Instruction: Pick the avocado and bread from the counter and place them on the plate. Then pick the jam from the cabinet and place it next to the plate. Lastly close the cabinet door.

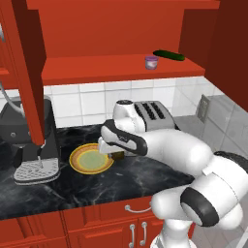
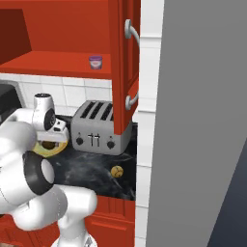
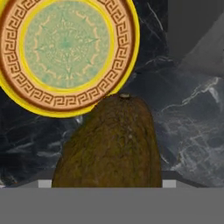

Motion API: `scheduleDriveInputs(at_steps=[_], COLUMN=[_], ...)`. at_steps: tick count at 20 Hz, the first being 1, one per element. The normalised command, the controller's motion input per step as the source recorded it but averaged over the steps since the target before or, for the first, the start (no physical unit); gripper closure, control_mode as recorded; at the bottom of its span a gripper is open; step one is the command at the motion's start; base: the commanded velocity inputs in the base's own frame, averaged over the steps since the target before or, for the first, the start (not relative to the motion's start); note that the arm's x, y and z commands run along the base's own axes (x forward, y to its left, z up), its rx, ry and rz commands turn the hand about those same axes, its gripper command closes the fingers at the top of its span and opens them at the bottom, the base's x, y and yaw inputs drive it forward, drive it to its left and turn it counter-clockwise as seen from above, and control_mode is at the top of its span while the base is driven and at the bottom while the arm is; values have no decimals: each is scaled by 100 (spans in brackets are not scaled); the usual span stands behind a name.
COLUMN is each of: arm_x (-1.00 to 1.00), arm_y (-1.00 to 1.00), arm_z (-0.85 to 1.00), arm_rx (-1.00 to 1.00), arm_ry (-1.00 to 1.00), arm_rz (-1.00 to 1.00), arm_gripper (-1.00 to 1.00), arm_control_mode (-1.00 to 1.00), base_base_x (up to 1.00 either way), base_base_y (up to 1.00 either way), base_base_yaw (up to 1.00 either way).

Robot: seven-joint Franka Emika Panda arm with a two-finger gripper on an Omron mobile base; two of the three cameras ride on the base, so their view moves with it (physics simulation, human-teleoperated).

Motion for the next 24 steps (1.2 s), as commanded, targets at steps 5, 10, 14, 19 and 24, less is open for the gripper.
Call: scheduleDriveInputs(at_steps=[5, 10, 14, 19, 24], arm_x=[46, 43, 37, 33, 30], arm_y=[49, 34, 31, 28, 19], arm_z=[-13, -14, -27, -29, -16], arm_rx=[-1, 0, -3, -5, -1], arm_ry=[3, 3, 0, -1, 0], arm_rz=[0, 0, 0, 0, -1], arm_gripper=[100, 100, 100, 100, 100], arm_control_mode=[-100, -100, -100, -100, -100], base_base_x=[0, 0, 0, 0, 0], base_base_y=[0, 0, 0, 0, 0], base_base_yaw=[0, 0, 0, 0, 0])
